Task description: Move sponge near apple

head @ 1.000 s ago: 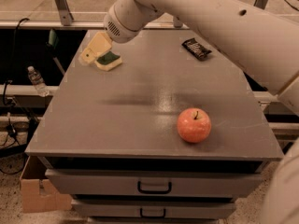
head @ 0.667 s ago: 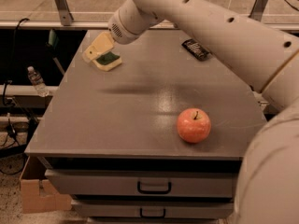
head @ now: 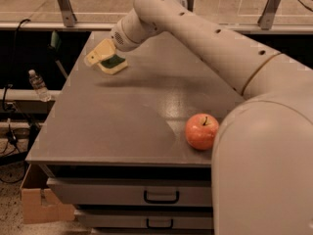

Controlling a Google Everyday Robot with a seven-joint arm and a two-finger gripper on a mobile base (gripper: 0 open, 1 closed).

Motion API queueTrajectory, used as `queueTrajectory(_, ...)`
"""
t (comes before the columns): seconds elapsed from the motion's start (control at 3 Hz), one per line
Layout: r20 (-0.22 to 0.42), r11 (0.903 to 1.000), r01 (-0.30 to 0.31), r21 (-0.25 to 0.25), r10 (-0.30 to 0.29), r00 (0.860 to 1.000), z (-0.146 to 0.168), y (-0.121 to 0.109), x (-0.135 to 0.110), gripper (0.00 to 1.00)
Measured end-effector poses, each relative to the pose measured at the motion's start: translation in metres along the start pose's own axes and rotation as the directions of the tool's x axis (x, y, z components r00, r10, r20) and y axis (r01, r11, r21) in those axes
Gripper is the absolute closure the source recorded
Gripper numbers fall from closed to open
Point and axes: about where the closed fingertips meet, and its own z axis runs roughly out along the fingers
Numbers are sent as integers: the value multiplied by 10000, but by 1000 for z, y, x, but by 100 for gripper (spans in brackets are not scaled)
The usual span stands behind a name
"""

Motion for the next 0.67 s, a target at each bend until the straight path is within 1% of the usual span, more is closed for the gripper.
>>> queueTrajectory(0.33,-363,9992,345,-210,-353,9987,24,1,1,0)
queueTrajectory(0.67,-992,9971,764,-15,-762,9921,35,-6,10,19)
